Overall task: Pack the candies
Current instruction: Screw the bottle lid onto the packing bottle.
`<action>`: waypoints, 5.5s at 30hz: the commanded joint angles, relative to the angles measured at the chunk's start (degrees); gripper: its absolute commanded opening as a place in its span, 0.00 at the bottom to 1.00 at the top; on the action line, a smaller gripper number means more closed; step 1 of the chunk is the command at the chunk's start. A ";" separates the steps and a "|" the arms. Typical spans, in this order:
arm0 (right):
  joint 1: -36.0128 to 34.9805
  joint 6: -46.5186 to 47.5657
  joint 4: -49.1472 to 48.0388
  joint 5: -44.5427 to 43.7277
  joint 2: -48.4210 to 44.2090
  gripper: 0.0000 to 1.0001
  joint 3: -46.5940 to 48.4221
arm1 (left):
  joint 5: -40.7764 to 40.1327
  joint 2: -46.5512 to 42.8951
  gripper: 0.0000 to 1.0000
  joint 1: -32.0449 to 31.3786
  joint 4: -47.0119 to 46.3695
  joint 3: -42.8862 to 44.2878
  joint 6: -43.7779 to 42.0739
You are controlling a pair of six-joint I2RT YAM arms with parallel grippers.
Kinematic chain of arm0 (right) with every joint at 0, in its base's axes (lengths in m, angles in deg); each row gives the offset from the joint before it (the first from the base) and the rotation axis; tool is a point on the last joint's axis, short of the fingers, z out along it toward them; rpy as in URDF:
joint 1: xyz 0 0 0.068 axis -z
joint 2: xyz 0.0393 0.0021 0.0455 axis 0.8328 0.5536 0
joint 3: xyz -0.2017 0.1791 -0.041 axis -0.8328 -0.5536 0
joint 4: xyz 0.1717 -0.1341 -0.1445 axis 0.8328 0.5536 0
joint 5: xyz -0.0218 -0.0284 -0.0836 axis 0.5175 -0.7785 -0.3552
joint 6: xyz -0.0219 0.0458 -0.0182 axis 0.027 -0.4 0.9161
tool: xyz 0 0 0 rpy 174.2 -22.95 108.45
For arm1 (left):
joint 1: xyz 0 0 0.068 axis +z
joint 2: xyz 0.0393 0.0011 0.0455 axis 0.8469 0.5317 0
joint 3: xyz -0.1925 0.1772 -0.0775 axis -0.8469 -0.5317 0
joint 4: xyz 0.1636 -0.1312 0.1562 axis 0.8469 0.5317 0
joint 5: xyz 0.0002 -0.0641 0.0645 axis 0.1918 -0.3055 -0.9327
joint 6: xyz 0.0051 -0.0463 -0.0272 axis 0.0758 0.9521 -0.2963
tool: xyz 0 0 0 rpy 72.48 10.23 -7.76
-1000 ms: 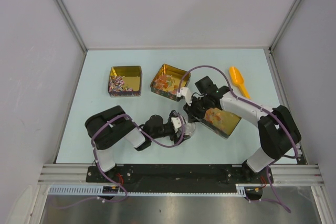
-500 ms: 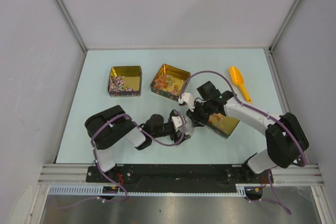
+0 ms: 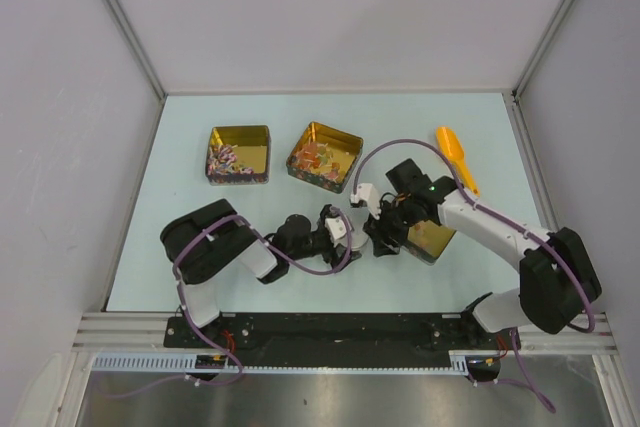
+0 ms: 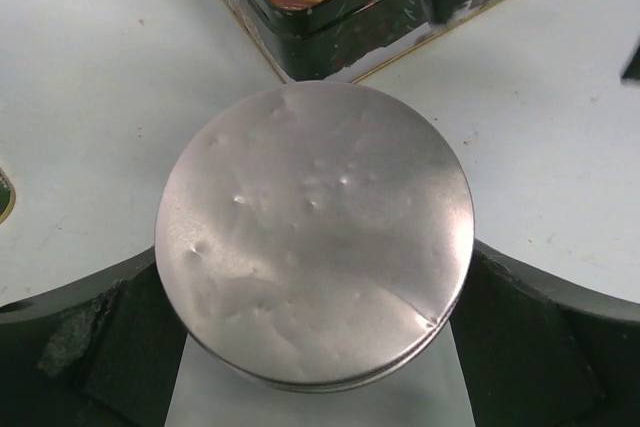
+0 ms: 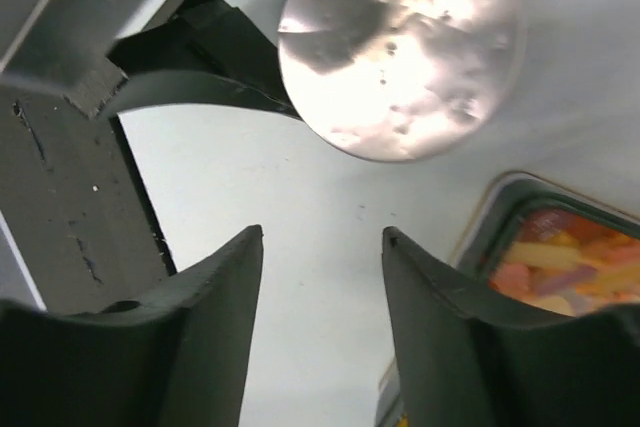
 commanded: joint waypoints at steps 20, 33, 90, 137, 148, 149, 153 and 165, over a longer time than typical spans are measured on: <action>-6.13 -4.08 -15.29 -6.55 5.42 0.72 4.47 | 8.45 -8.63 1.00 0.56 5.79 -3.58 -8.12; -7.98 -3.73 -12.92 -7.87 8.85 0.66 4.39 | 3.62 -3.69 1.00 0.56 3.76 0.82 -6.01; -2.62 -7.68 -12.83 -6.73 8.24 0.17 3.68 | -2.18 -2.73 1.00 1.26 2.71 2.58 -5.05; -6.48 -11.72 -28.47 -17.09 12.63 0.87 2.28 | 2.91 -5.19 1.00 3.90 2.08 0.38 -2.67; -6.92 -12.16 -29.17 -17.63 14.48 0.92 2.19 | 7.05 -11.43 1.00 7.59 10.08 -1.82 -3.81; -6.57 -12.16 -29.17 -16.93 13.52 0.92 2.28 | 6.78 -10.91 1.00 7.68 11.22 -1.47 -3.90; -4.03 -11.72 -28.74 -12.88 9.74 0.93 2.89 | 6.60 -8.10 1.00 8.64 12.55 0.73 -2.06; -2.00 -11.81 -26.54 -9.70 7.80 0.98 6.67 | 8.80 -5.37 1.00 11.72 13.08 2.49 2.07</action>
